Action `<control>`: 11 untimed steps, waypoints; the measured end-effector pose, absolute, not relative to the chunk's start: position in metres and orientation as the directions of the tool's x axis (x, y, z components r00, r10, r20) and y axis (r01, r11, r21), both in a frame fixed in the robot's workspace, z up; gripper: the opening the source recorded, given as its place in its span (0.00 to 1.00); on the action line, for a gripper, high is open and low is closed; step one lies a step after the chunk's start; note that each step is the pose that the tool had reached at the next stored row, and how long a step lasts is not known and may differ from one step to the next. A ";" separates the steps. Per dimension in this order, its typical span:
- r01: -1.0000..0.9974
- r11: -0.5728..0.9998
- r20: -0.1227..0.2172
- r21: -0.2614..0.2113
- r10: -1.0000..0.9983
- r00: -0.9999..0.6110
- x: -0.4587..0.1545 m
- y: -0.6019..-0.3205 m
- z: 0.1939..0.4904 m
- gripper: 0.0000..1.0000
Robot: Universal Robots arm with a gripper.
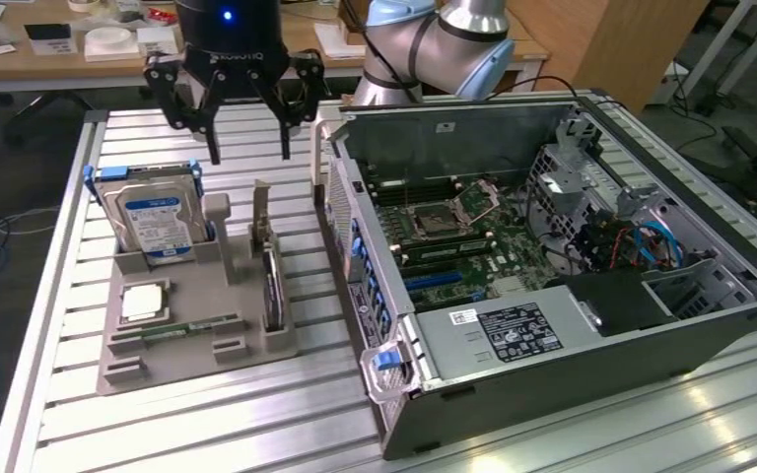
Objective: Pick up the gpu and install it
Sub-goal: 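Pick up the gpu and move the gpu toward the slot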
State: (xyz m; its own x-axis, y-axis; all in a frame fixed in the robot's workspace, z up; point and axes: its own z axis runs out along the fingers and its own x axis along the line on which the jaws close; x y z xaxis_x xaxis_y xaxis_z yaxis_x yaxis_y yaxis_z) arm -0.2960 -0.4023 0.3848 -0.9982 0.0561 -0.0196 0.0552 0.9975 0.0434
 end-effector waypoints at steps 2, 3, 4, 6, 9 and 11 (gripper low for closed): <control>0.050 0.998 -0.019 0.043 0.051 -0.999 -0.296 -0.404 0.382 0.71; 0.046 0.998 -0.019 0.043 0.047 -0.999 -0.296 -0.405 0.380 0.71; 0.041 0.998 -0.018 0.043 0.041 -0.999 -0.296 -0.405 0.379 0.71; 0.030 0.999 -0.016 0.042 0.030 -0.999 -0.296 -0.406 0.376 0.71; 0.028 0.999 -0.016 0.041 0.029 -0.999 -0.296 -0.406 0.375 0.71; 0.028 0.999 -0.016 0.041 0.028 -0.999 -0.296 -0.407 0.372 0.71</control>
State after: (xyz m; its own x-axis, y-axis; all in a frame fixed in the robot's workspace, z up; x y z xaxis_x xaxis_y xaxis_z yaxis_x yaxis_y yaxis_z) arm -0.2960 -0.4065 0.3718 -0.9995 0.0283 -0.0161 0.0276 0.9988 0.0413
